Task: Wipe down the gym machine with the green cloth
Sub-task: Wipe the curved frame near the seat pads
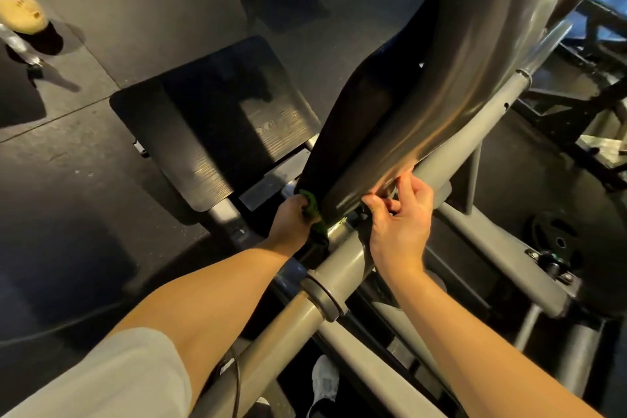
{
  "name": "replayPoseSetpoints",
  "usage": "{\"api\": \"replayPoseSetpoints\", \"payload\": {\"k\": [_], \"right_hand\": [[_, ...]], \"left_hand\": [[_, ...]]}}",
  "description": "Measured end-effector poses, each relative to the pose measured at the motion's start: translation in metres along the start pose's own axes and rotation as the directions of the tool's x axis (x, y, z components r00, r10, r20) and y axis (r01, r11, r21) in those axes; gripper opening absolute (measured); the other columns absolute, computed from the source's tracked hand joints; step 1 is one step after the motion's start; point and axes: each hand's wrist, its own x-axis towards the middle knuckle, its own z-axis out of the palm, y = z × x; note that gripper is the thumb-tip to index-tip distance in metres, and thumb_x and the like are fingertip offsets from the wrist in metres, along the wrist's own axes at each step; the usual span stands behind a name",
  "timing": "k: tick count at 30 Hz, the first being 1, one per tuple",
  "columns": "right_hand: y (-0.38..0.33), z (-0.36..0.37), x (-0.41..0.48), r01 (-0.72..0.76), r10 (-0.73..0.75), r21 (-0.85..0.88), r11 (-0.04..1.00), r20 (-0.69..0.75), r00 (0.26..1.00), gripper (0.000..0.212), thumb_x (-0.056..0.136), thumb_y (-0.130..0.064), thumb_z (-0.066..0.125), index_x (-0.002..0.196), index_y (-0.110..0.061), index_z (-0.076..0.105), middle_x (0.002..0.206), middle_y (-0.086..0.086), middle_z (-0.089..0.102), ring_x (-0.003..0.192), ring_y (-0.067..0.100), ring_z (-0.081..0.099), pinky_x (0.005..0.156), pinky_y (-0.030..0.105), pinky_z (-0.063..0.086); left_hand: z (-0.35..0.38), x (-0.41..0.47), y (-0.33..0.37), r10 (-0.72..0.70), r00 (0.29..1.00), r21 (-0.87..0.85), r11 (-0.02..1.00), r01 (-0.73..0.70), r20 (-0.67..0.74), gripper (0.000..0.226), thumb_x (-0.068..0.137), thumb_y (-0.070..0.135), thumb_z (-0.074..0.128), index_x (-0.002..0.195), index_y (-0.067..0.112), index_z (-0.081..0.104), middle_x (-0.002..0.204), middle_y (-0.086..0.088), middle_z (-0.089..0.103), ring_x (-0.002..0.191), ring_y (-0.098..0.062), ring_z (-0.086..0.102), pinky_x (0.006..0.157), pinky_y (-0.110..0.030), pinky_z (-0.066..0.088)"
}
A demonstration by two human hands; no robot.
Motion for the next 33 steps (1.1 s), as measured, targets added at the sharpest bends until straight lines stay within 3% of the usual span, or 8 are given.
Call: {"api": "replayPoseSetpoints", "payload": {"k": [4,10,13,16,20,26,29,33], "right_hand": [[-0.003,-0.002,0.000,-0.006,0.006,-0.024,1.000,0.012,1.000,0.077,0.090,-0.010,0.075,0.156,-0.027,0.038,0.132,-0.008,0.043,0.119,0.013,0.052,0.099,0.019,0.051],[-0.002,-0.001,0.001,-0.007,0.007,-0.015,1.000,0.006,1.000,0.074,0.089,-0.012,0.076,0.153,-0.027,0.042,0.128,-0.007,0.043,0.105,0.016,0.057,0.093,0.032,0.056],[0.002,0.001,0.002,0.003,-0.003,-0.014,1.000,0.008,1.000,0.071,0.088,-0.013,0.077,0.151,-0.027,0.046,0.129,-0.007,0.043,0.108,0.019,0.058,0.091,0.032,0.057],[0.006,0.002,0.001,0.036,-0.037,-0.037,0.999,-0.002,0.999,0.071,0.088,-0.013,0.078,0.150,-0.025,0.046,0.130,-0.007,0.044,0.117,0.017,0.053,0.093,0.032,0.056],[0.013,0.002,0.003,0.047,-0.048,-0.072,0.996,-0.011,0.999,0.073,0.089,-0.016,0.077,0.153,-0.024,0.043,0.130,-0.008,0.043,0.119,0.017,0.051,0.096,0.031,0.055],[0.012,0.003,0.001,0.057,-0.056,-0.096,0.994,0.016,0.998,0.082,0.089,-0.012,0.076,0.159,-0.019,0.033,0.133,-0.002,0.042,0.125,0.022,0.048,0.104,0.031,0.051],[0.002,-0.004,0.001,0.024,-0.016,-0.127,0.992,0.064,0.998,0.080,0.090,-0.013,0.075,0.158,-0.016,0.034,0.134,-0.001,0.041,0.127,0.017,0.044,0.105,0.020,0.042],[-0.011,-0.022,0.012,-0.074,0.083,-0.055,0.996,0.189,0.978,0.068,0.095,-0.022,0.072,0.154,-0.016,0.041,0.128,-0.004,0.042,0.117,0.013,0.048,0.110,0.028,0.041]], "left_hand": [[-0.008,-0.010,0.024,0.153,0.987,-0.068,0.985,-0.156,-0.045,0.016,0.089,0.011,0.076,0.099,0.011,0.064,0.107,0.000,0.064,0.101,-0.010,0.063,0.085,-0.017,0.053],[-0.004,-0.011,0.033,0.269,0.960,0.090,0.961,-0.262,-0.080,0.027,0.087,0.020,0.078,0.108,0.011,0.063,0.116,0.001,0.061,0.105,-0.008,0.059,0.091,-0.019,0.051],[0.009,0.003,0.007,0.158,0.987,0.192,0.969,-0.158,0.016,0.037,0.086,0.022,0.079,0.116,0.008,0.061,0.118,0.001,0.058,0.106,-0.010,0.057,0.081,-0.002,0.040],[0.028,0.020,-0.025,-0.040,0.998,0.219,0.975,0.028,0.053,0.037,0.088,0.019,0.077,0.119,0.013,0.059,0.116,0.004,0.062,0.108,-0.014,0.062,0.087,-0.022,0.050],[0.038,0.029,-0.037,-0.104,0.993,0.207,0.974,0.091,0.055,0.032,0.088,0.016,0.074,0.117,0.018,0.060,0.112,0.002,0.065,0.108,-0.017,0.064,0.087,-0.032,0.056],[-0.012,0.001,0.036,0.005,0.992,0.006,1.000,-0.006,0.124,0.024,0.085,0.003,0.077,0.103,0.013,0.066,0.105,0.006,0.067,0.106,-0.011,0.064,0.092,-0.024,0.056],[-0.044,-0.020,0.095,0.088,0.993,0.081,0.992,-0.094,0.077,0.020,0.084,0.012,0.080,0.090,0.020,0.063,0.091,0.006,0.067,0.089,-0.009,0.066,0.079,-0.019,0.054],[-0.082,-0.049,0.174,0.194,0.978,0.130,0.974,-0.183,-0.078,0.033,0.080,0.015,0.085,0.080,0.021,0.052,0.080,0.010,0.056,0.079,-0.012,0.055,0.075,-0.021,0.047]]}}
